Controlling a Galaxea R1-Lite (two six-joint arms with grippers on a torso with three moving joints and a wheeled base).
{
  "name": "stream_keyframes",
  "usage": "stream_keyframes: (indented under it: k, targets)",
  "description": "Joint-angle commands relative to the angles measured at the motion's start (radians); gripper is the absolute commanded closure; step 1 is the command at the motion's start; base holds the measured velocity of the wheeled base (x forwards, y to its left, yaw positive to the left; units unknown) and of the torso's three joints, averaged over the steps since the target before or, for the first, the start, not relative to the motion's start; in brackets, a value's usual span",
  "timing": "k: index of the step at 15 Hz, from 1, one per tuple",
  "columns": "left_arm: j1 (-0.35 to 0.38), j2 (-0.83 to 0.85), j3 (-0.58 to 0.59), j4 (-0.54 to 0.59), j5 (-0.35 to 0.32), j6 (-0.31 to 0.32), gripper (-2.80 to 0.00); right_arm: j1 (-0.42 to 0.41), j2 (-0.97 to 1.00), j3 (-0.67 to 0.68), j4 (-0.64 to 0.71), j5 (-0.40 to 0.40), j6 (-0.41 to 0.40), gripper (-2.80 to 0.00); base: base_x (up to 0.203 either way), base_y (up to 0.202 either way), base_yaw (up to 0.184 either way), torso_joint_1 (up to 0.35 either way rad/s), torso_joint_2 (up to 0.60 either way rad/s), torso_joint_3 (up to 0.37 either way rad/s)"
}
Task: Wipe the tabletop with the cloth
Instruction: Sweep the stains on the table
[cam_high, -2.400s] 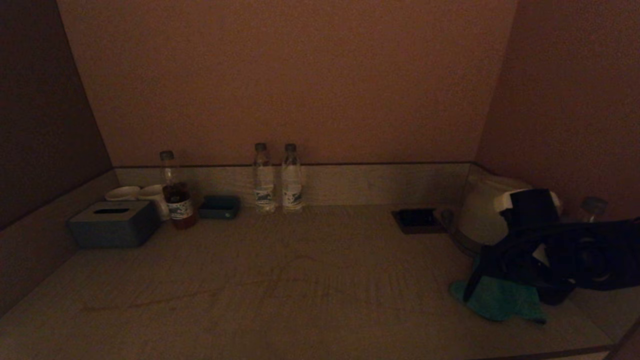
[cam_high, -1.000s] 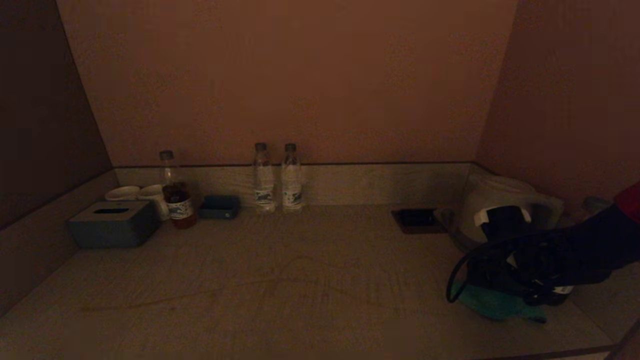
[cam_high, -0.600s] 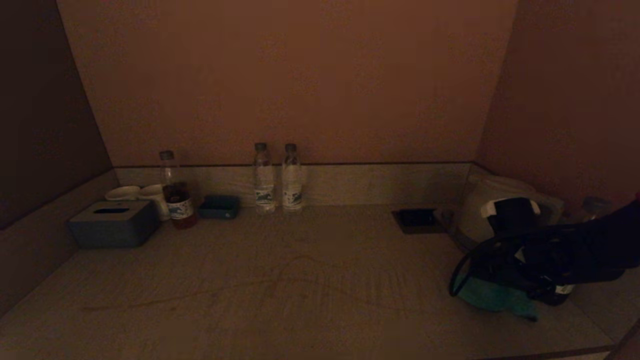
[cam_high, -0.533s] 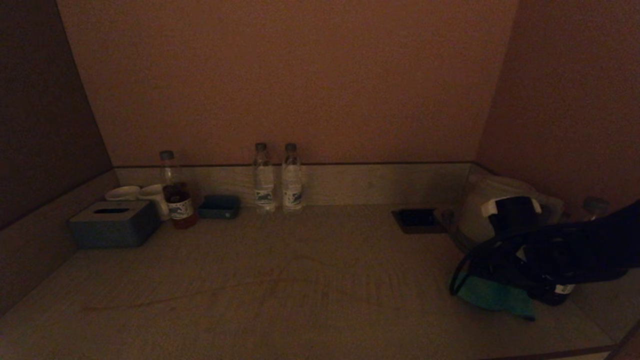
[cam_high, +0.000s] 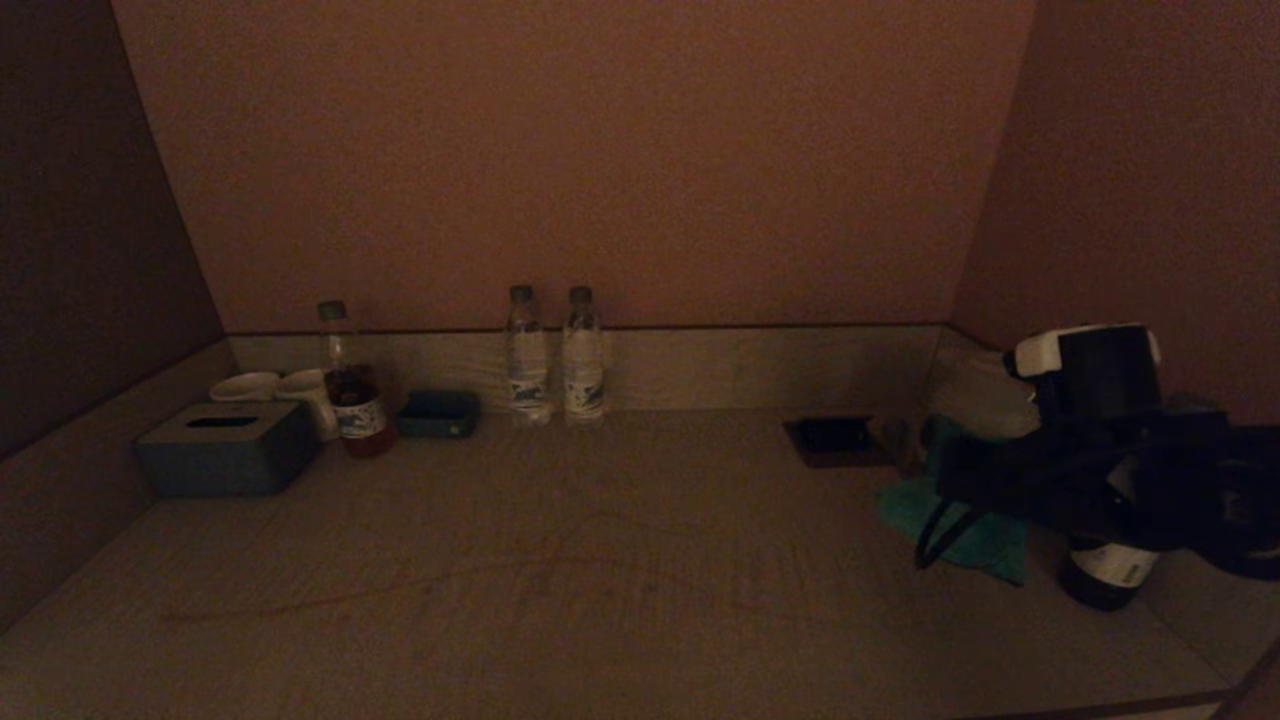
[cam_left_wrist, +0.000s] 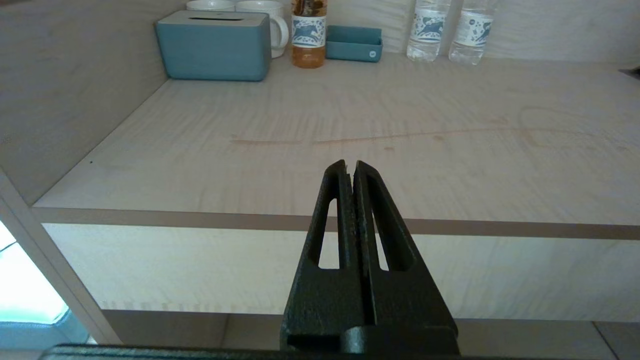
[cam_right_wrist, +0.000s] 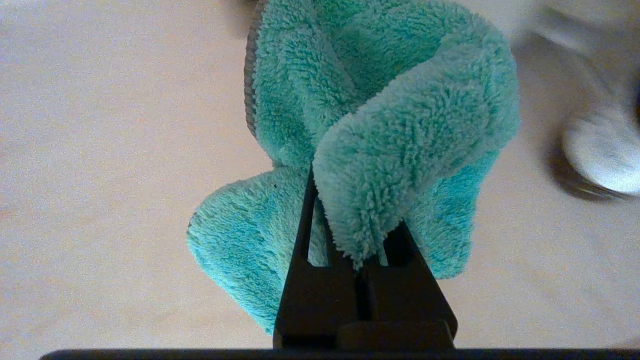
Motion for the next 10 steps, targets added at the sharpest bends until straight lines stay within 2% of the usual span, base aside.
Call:
stream_keyframes:
  k: [1,6,10]
  targets:
    - [0.000,0.000,0.000,0.000,0.001,-0.001,0.00,0.065,-0.092,0.000,-0.003,0.004,0.001,0.00,0.000,0.000,0.000,0.000,0.00,0.000]
    - [-0.001,0.000,0.000,0.000,0.001,-0.001,0.00,0.196,-0.118,-0.013,-0.003,0.005,-0.007,0.00,0.000,0.000,0.000,0.000,0.00,0.000]
    - [0.000,0.000,0.000,0.000,0.001,-0.001,0.00,0.208,-0.084,-0.024,-0.001,0.006,-0.057,0.00,0.000,0.000,0.000,0.000,0.00,0.000]
